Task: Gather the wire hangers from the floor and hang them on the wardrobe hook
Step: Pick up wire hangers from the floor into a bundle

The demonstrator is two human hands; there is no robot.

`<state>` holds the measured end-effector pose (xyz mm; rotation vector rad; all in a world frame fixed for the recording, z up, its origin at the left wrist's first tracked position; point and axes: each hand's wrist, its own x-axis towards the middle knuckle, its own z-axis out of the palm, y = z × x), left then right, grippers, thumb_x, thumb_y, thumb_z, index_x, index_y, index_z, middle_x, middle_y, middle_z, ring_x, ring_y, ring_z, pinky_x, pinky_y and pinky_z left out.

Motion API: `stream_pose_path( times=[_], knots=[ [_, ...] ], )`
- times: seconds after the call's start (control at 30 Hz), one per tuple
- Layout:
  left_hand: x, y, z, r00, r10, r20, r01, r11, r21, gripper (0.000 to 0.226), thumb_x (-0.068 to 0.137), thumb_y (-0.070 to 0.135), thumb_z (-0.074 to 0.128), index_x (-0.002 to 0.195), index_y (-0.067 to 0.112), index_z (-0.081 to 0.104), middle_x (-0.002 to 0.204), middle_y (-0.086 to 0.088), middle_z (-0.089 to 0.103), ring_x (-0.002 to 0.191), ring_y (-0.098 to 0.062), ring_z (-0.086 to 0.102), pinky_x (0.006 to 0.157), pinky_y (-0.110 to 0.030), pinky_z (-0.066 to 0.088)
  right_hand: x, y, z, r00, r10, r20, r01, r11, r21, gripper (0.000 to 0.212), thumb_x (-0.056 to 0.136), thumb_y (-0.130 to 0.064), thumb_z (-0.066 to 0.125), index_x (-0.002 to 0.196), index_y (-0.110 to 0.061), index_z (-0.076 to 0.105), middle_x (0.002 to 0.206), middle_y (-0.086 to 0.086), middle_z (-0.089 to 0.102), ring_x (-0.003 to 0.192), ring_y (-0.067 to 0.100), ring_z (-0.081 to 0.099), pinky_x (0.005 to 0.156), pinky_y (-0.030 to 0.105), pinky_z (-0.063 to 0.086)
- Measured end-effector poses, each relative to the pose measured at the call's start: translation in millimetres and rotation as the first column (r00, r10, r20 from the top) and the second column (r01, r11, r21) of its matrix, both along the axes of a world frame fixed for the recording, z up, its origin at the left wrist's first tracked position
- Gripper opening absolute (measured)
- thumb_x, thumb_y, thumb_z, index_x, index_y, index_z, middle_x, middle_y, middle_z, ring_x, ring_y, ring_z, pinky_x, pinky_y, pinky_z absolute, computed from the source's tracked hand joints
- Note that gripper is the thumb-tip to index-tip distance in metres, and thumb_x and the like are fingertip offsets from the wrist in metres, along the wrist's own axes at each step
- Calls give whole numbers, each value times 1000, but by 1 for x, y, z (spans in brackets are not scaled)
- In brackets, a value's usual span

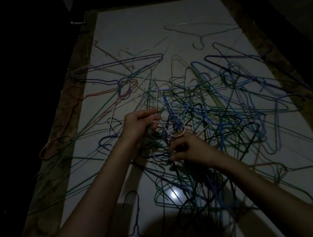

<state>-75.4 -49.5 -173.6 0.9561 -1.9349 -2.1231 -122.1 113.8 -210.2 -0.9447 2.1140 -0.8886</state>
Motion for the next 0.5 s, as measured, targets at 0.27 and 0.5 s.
stream_pose_path(
  times=[0.27, 0.5],
  knots=[
    [19, -6, 20, 887, -377, 268, 462, 737, -492, 48, 85, 22, 67, 130, 28, 50, 107, 3, 62, 89, -15, 64, 73, -30, 55, -1, 4, 14, 992, -127, 10, 127, 984, -124, 9, 78, -6, 72, 85, -10, 71, 114, -5, 43, 108, 3, 39, 74, -7, 28],
    [23, -1, 46, 759, -284, 585, 634, 123, -763, 23, 88, 37, 61, 110, 41, 64, 98, 11, 70, 87, -9, 64, 70, -26, 47, 1, 5, 14, 982, -189, -8, 185, 970, -160, 14, 75, -13, 75, 76, -25, 68, 114, -8, 50, 109, 3, 45, 96, 24, 37]
  ],
)
